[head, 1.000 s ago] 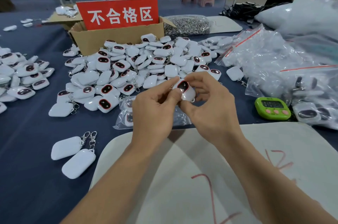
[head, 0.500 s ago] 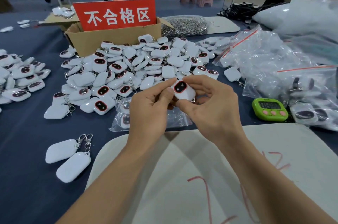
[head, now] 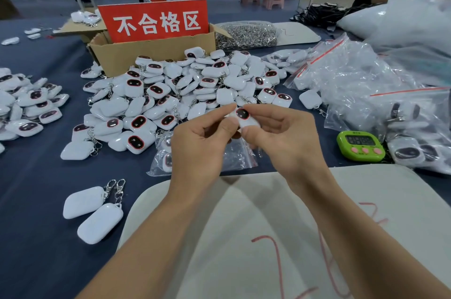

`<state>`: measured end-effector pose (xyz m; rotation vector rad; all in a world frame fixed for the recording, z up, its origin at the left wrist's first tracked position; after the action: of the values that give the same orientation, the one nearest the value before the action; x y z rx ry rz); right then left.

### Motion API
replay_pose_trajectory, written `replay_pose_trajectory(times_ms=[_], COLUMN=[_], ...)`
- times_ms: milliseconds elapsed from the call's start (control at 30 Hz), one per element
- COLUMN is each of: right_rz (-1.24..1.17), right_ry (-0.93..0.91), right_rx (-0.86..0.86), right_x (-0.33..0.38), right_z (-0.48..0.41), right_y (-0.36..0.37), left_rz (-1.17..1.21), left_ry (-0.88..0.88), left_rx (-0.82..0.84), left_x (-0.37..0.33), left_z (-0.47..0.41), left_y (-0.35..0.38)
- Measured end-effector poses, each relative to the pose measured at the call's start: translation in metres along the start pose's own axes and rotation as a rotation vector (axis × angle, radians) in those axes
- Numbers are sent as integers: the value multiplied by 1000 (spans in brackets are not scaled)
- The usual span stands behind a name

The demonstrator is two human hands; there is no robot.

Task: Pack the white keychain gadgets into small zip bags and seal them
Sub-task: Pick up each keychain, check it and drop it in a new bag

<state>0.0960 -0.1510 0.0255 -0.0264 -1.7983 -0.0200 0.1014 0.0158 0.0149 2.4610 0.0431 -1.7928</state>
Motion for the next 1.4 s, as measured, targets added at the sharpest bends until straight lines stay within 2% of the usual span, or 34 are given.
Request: replay_pose_trajectory(times_ms=[133, 300, 467, 600, 767, 933, 1033, 1100, 1167, 1267, 1333, 1400], right_rz=[-150, -185, -289, -341, -115, -162, -189, -85, 19, 253, 516, 567], right_ry=[88, 137, 402, 499, 383, 340, 328, 331, 347, 321, 293, 306], right_rx=[114, 130, 115, 35, 64, 130, 261, 362, 297, -13, -166, -218], right_x=[-9, -13, -39, -49, -36, -32, -27, -26, -33, -38, -34, -32], right_z=[-1, 0, 5, 7, -1, -1, 1, 5, 3, -9, -12, -10], right_y=[8, 9, 11, 5, -1, 4, 9, 13, 4, -36, -62, -72], left_rz=[-77, -68, -43, -124, -24, -38, -93, -208, -329, -686, -946, -1112], left_ry=[44, 43, 103, 179, 56, 55, 101, 129, 106, 100, 95, 24], left_rx=[3, -14, 99, 230, 104, 59, 39, 12, -34, -74, -12, 65], left_x=[-9, -9, -16, -23, -8, -8, -16, -20, -16, -12, -9, -1], left_z=[2, 2, 6, 14, 10, 10, 12, 13, 14, 17, 20, 22], left_y=[-2, -3, 12, 30, 17, 13, 11, 7, 2, 2, 14, 26])
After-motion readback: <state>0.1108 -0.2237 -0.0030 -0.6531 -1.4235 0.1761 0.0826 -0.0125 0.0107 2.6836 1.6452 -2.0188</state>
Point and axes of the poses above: each hand's wrist, its own z-axis away from the middle knuckle, its own y-axis out of the palm, x = y × z, the point moved 10 cm from there along -z, towards the middle knuckle, and after that the axes turned 2 degrees about x, right-handed, at the moved point
